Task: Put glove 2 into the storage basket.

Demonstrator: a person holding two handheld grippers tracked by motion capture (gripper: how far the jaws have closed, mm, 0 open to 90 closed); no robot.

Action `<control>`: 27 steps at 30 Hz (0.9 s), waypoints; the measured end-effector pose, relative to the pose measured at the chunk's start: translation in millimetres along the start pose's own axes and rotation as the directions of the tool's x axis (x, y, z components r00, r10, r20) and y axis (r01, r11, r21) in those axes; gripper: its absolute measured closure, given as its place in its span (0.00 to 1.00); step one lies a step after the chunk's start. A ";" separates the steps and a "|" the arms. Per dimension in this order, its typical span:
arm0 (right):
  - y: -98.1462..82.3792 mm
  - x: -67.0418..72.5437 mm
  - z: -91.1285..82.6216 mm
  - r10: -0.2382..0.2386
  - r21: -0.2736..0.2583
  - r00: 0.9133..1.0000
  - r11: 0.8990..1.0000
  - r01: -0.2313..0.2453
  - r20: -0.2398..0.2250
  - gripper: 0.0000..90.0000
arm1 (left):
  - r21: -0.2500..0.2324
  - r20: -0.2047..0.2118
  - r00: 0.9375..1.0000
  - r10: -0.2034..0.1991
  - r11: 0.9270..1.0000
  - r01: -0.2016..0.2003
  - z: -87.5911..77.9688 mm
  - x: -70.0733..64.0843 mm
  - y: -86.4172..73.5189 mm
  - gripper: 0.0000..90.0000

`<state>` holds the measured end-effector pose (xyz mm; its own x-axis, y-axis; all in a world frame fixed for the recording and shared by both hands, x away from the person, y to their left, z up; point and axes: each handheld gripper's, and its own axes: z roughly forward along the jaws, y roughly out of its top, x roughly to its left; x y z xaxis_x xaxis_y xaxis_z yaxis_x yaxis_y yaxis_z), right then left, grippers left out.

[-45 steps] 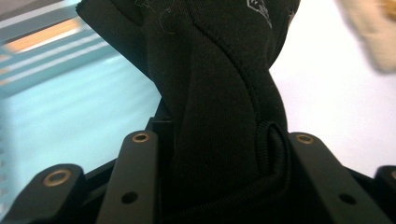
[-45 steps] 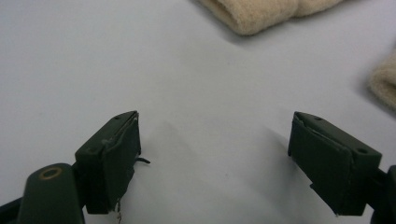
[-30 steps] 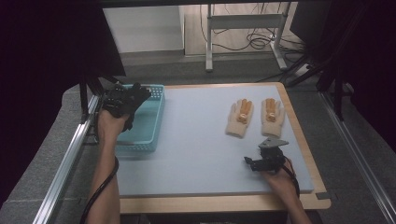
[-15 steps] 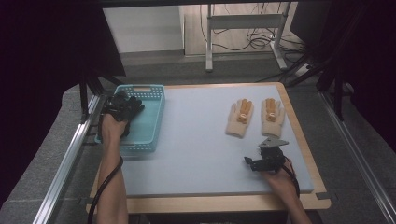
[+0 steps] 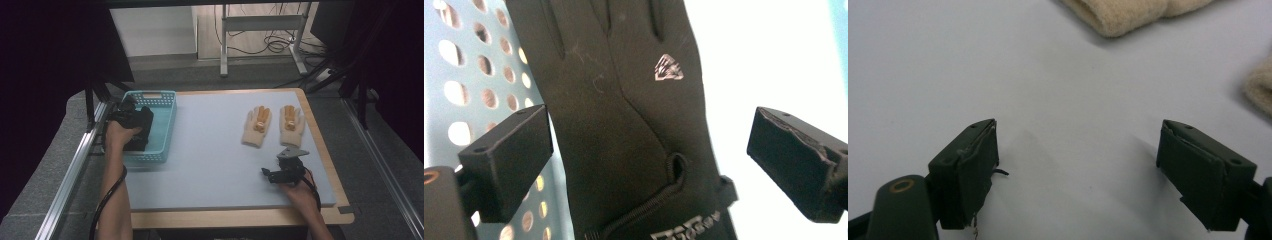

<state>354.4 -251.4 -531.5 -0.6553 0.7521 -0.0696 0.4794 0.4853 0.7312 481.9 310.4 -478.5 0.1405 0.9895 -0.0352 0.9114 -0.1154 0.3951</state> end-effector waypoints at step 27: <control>0.0 0.5 -0.2 0.000 0.000 1.000 1.000 0.000 0.002 0.18 | -0.380 0.188 0.945 0.269 0.907 -0.182 -55.5 -78.3 -35.6 0.00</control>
<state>353.9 -251.2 -531.4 -0.6542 0.7530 -0.0709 0.4794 0.4854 0.7312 416.9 241.9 -438.9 0.4502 0.8874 -0.0995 0.6541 -0.2519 0.7133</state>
